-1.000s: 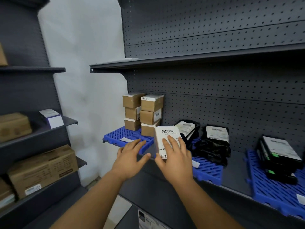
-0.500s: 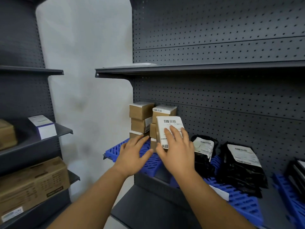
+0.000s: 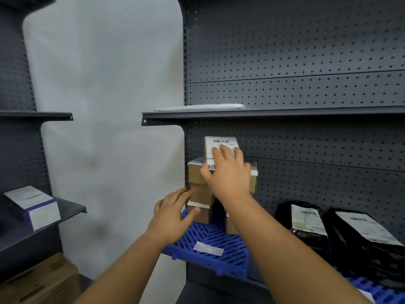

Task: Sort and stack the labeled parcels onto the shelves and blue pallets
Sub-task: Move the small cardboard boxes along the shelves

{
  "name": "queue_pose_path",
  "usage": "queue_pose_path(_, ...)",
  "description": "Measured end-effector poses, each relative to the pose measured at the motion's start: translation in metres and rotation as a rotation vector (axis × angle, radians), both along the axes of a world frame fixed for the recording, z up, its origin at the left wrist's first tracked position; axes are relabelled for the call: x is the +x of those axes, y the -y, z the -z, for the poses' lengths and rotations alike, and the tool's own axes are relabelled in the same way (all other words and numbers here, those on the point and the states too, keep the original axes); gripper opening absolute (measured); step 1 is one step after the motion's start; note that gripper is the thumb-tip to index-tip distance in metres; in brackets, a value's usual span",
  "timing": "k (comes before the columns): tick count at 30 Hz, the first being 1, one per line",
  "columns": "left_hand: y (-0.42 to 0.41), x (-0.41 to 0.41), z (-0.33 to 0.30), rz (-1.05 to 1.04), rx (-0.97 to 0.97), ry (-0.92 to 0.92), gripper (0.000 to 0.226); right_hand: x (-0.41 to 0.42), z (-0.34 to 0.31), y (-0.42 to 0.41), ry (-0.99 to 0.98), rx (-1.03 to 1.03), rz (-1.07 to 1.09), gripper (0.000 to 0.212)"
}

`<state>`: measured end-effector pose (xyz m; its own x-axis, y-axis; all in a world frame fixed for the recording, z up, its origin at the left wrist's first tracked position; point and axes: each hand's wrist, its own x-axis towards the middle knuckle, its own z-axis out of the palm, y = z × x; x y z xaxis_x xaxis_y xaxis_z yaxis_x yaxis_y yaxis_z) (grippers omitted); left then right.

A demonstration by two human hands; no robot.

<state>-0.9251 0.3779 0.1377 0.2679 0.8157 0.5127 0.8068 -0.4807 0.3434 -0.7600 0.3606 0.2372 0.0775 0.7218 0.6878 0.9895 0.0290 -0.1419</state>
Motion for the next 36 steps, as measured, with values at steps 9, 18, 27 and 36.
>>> queue_pose_path(9,-0.060,-0.018,-0.014,0.008,0.023,0.005,0.075,-0.022,-0.003,-0.079,0.036,-0.056,0.045,0.059)
queue_pose_path(18,-0.111,-0.010,-0.025,0.019,0.035,0.001,0.067,-0.023,-0.014,-0.137,0.046,-0.036,0.040,0.056)
queue_pose_path(27,-0.119,0.001,-0.013,0.067,0.008,0.001,0.079,-0.006,-0.024,-0.146,0.003,-0.005,0.039,0.077)
queue_pose_path(36,-0.084,0.027,-0.006,0.132,-0.023,-0.014,0.084,0.031,0.026,-0.057,0.059,0.055,-0.011,0.066)
